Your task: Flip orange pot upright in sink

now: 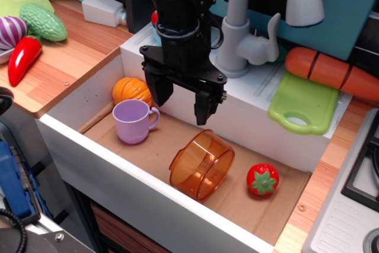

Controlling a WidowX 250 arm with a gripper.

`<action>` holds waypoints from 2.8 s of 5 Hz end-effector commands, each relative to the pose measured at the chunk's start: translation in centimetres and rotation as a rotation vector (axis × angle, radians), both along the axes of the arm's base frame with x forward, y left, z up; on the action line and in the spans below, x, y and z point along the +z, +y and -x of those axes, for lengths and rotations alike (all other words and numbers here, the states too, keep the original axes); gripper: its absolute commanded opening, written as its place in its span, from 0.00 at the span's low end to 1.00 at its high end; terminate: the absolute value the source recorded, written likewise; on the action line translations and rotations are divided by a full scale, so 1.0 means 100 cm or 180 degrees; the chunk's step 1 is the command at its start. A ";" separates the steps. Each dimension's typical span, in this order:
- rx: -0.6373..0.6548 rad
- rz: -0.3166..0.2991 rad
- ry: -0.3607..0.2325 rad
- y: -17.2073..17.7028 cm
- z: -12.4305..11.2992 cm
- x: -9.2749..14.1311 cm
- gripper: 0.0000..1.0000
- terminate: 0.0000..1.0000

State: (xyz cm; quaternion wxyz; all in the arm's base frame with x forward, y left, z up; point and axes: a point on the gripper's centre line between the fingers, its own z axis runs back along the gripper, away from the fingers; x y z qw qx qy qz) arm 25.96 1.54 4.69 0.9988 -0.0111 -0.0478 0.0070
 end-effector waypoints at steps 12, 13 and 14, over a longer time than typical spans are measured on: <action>0.0352 0.0859 -0.0595 -0.040 -0.012 -0.060 0.00 0.00; 0.0090 0.0279 -0.0679 -0.033 -0.011 -0.054 0.00 0.00; -0.0083 -0.0120 -0.0719 -0.031 -0.008 -0.050 0.00 0.00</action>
